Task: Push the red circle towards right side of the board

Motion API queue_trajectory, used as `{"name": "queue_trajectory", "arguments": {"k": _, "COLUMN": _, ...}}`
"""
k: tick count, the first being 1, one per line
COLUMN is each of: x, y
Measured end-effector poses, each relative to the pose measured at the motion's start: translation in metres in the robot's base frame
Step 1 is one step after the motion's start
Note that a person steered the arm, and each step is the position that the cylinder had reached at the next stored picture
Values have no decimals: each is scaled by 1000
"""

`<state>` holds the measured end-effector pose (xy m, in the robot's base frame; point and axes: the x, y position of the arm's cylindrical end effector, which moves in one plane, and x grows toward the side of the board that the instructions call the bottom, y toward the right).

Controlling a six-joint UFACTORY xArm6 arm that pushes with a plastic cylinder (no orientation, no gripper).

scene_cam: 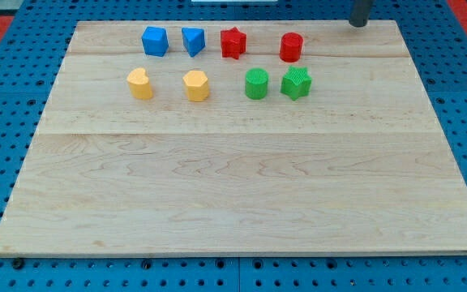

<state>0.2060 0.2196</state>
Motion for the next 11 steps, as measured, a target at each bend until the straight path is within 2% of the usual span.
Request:
{"name": "queue_trajectory", "arguments": {"k": 1, "x": 27, "y": 4}}
{"name": "queue_trajectory", "arguments": {"k": 2, "x": 81, "y": -7}}
{"name": "queue_trajectory", "arguments": {"k": 3, "x": 88, "y": -83}}
{"name": "queue_trajectory", "arguments": {"k": 4, "x": 72, "y": -170}}
{"name": "queue_trajectory", "arguments": {"k": 5, "x": 70, "y": -180}}
{"name": "queue_trajectory", "arguments": {"k": 6, "x": 27, "y": -174}}
{"name": "queue_trajectory", "arguments": {"k": 7, "x": 16, "y": -162}}
{"name": "queue_trajectory", "arguments": {"k": 8, "x": 15, "y": -126}}
{"name": "queue_trajectory", "arguments": {"k": 10, "x": 12, "y": -91}}
{"name": "queue_trajectory", "arguments": {"k": 11, "x": 14, "y": -108}}
